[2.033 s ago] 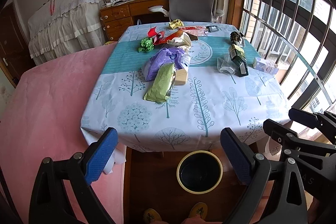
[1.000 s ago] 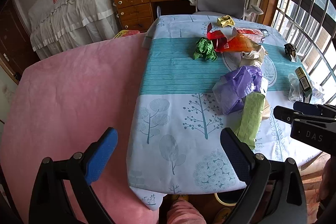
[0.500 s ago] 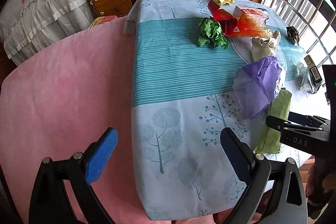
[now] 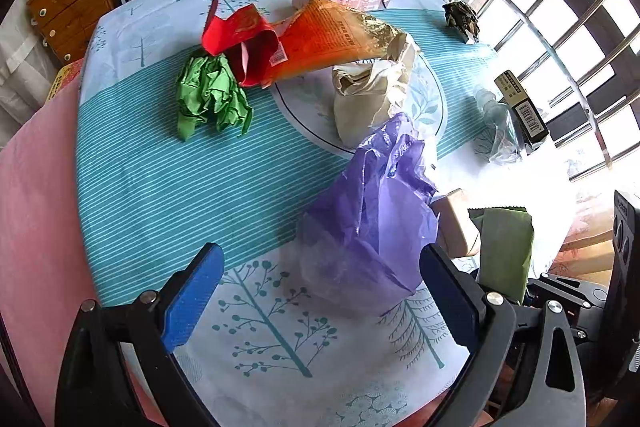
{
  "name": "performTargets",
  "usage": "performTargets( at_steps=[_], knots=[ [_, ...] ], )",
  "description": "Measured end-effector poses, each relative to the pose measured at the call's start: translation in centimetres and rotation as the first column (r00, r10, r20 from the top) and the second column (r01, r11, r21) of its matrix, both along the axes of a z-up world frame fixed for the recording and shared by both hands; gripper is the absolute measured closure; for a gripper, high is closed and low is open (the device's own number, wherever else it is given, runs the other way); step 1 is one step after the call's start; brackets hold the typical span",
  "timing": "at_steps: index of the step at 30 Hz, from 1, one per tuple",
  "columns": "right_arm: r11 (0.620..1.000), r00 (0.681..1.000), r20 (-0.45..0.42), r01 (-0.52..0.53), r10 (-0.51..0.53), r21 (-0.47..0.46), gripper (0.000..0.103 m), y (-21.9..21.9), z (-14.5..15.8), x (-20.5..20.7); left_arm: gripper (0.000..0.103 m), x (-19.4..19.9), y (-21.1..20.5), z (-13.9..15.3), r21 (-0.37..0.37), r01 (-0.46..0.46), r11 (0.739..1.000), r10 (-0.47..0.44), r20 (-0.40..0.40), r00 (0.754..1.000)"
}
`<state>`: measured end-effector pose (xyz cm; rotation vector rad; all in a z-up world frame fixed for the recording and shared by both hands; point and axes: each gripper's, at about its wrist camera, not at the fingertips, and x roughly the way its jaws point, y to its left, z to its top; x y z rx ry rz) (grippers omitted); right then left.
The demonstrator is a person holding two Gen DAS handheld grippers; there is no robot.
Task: Collect trash
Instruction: 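Grasp the green snack wrapper with the right gripper while the left gripper grasps the purple bag, then carry both items over the bin and open both grippers to drop them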
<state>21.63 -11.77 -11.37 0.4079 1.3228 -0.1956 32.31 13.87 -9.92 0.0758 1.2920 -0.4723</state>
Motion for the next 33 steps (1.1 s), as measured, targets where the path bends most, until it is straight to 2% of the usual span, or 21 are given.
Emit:
performTargets(
  at_steps=[5,6,7,8,9,10,11,12,13,15,19,23,29,31,33],
  knots=[
    [0.998,0.997,0.044,0.057,-0.058,0.015,0.090,-1.8,1.6,-1.5,0.006,1.3,-3.2,-2.5,0.054,0.037,0.998,-0.035,-0.040,0.999],
    [0.998,0.997,0.048,0.061,-0.061,0.013,0.090,-2.2,1.8,-1.9,0.008,1.4,-3.6,-2.9,0.070,0.037,0.997,-0.033,-0.046,0.998],
    [0.998,0.997,0.050,0.062,-0.063,0.010,0.091,-2.4,1.9,-2.1,0.023,1.4,-3.9,-3.4,0.079,0.037,0.996,-0.033,-0.053,0.998],
    [0.998,0.997,0.051,0.062,-0.062,0.010,0.091,-2.5,2.0,-2.4,0.032,1.4,-4.2,-3.8,0.082,0.041,0.996,-0.036,-0.072,0.997],
    [0.998,0.997,0.053,0.061,-0.062,0.013,0.091,-2.7,2.1,-2.7,0.050,1.3,-4.4,-4.3,0.085,0.039,0.996,-0.031,-0.094,0.995],
    [0.998,0.997,0.055,0.060,-0.061,0.017,0.091,-2.7,2.2,-3.0,0.059,1.1,-4.4,-4.5,0.080,0.027,0.996,-0.019,-0.104,0.994],
    [0.998,0.997,0.058,0.056,-0.057,0.021,0.091,-3.0,2.3,-3.5,0.062,0.8,-4.3,-4.5,0.071,0.013,0.997,-0.005,-0.104,0.995],
    [0.999,0.997,0.060,0.049,-0.050,0.021,0.091,-3.1,2.4,-3.8,0.074,0.5,-4.2,-4.4,0.061,0.000,0.998,0.006,-0.102,0.995],
    [0.999,0.997,0.061,0.039,-0.041,0.020,0.091,-3.4,2.6,-4.5,0.080,0.1,-4.0,-4.2,0.056,-0.014,0.998,0.019,-0.096,0.995],
    [1.000,0.998,0.064,0.013,-0.014,0.016,0.092,-3.5,2.7,-5.1,0.088,-0.9,-3.5,-3.5,0.057,-0.052,0.997,0.056,-0.062,0.996],
    [0.999,0.995,0.090,-0.046,0.044,0.023,0.092,-4.3,3.3,-6.7,0.092,-3.8,-1.7,-1.1,0.055,-0.160,0.986,0.159,0.019,0.987],
    [0.992,0.985,0.124,-0.123,0.118,0.029,0.092,-5.5,3.8,-8.8,0.092,-8.1,-0.7,1.8,0.044,-0.274,0.961,0.268,0.108,0.957],
    [0.967,0.957,0.167,-0.250,0.238,0.054,0.092,-6.8,4.1,-13.0,0.092,-18.0,-1.0,5.0,-0.025,-0.415,0.909,0.412,0.189,0.891],
    [0.951,0.939,0.178,-0.306,0.295,0.037,0.092,-6.9,3.9,-14.7,0.092,-21.7,-2.2,5.0,-0.061,-0.430,0.901,0.433,0.200,0.879],
    [0.935,0.923,0.172,-0.353,0.345,0.020,0.092,-6.8,3.3,-16.7,0.092,-25.1,-3.6,4.4,-0.086,-0.429,0.899,0.437,0.193,0.878]
  ],
)
